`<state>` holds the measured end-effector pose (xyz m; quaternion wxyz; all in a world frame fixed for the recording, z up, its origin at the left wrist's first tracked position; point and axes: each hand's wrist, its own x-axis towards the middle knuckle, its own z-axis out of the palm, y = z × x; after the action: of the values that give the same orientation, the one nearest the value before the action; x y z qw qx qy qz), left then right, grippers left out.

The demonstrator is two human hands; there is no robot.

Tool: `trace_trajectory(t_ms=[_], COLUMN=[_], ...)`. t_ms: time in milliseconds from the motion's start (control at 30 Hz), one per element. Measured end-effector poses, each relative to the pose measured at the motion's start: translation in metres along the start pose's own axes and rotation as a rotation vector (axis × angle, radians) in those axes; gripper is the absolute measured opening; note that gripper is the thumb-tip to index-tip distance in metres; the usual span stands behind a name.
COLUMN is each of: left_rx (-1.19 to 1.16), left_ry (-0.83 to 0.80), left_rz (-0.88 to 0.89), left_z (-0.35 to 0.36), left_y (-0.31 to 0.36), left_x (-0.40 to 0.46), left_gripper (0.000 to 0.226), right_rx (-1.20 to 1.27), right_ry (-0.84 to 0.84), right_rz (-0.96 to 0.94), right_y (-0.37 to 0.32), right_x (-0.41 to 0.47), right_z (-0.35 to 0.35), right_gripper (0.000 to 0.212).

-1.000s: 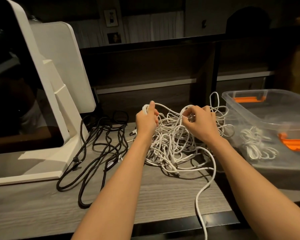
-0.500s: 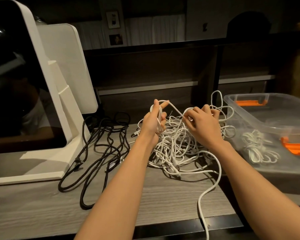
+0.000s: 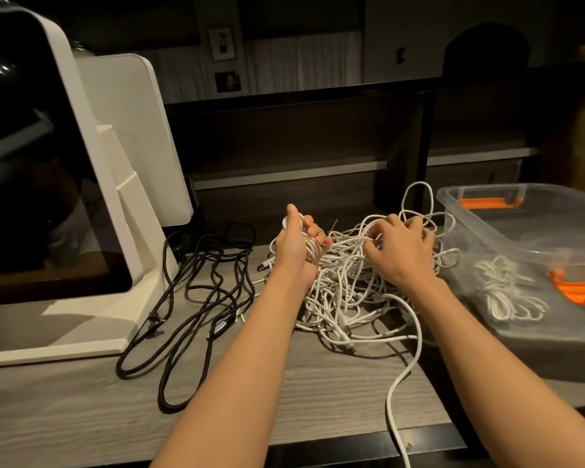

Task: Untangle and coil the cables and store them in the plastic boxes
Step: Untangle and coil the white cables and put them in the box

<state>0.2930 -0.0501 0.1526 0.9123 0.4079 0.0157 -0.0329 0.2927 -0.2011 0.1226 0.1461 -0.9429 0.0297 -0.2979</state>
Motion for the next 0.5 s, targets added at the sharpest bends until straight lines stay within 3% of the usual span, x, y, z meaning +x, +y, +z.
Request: trace_trajectory(t_ms=[133,333,500], left_rx=[0.182,1.048,1.306], left_ry=[0.022,-0.061,-0.098], left_rz=[0.039,0.280,0.423], left_z=[0.002,0.004,0.001], left_y=[-0.003,-0.011,-0.010], left_x=[0.002,0.000,0.005], left_gripper=[0.045,0.047,0.040], right_rx=[0.098,0.140,0.122], right_ry=[0.033,0.172,0.187], right_rz=[0.010,-0.243,-0.289], right_y=[0.001,0.003,0.002], right_x=[0.001,-0.001,0.001], right_z=[0.002,0.002,0.002], right_gripper=[0.022,0.023,0.030])
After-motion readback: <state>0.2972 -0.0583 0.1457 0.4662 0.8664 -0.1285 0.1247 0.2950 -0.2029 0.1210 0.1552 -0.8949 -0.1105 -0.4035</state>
